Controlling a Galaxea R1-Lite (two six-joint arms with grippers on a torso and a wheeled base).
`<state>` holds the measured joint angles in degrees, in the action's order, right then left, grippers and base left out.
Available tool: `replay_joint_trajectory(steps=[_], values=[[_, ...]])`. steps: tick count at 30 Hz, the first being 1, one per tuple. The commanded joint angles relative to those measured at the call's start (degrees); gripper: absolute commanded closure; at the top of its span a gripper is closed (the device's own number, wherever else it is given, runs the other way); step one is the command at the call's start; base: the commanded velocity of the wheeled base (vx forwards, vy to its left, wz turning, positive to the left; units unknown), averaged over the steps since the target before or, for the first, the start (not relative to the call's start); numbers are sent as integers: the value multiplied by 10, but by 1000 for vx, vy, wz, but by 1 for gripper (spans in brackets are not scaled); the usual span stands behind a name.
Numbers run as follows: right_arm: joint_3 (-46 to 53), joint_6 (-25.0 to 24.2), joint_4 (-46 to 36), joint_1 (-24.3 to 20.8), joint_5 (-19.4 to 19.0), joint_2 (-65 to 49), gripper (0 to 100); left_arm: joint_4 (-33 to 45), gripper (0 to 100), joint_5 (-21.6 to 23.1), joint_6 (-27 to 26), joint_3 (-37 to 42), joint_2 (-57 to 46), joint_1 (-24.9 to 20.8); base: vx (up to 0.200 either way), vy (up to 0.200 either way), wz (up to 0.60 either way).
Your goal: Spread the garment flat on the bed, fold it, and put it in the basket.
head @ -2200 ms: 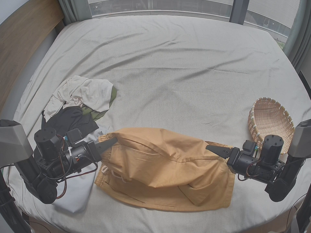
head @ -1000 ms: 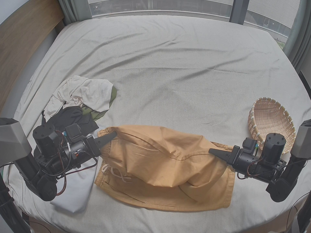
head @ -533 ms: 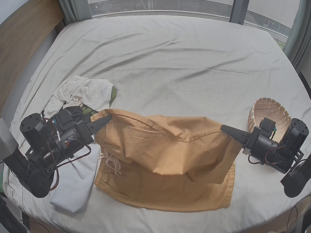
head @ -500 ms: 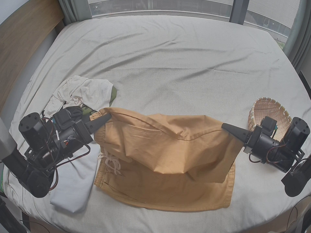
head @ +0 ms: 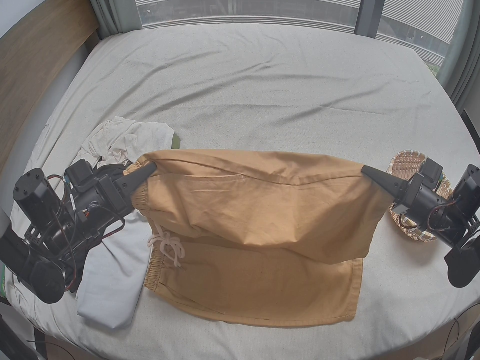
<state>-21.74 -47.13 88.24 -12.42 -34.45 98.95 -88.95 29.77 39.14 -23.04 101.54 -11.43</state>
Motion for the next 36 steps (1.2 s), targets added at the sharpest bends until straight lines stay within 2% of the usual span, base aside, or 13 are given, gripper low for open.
replay_joint_trajectory(steps=[1, 7, 19, 36], values=[[-6, 5, 0, 1, 0, 1, 100, -1, 100, 0, 1, 3, -11, 12, 0, 0, 0], [-6, 12, 0, 2, 0, 2, 100, -1, 100, 1, 1, 3, -10, 20, 0, 0, 0], [-19, 9, 0, 38, -2, 3, 100, 0, 100, 2, 1, 2, -7, 33, 0, 0, 0], [-23, 9, 0, 50, -2, 3, 100, 0, 100, 2, 14, -3, -4, 39, 0, 0, 0]])
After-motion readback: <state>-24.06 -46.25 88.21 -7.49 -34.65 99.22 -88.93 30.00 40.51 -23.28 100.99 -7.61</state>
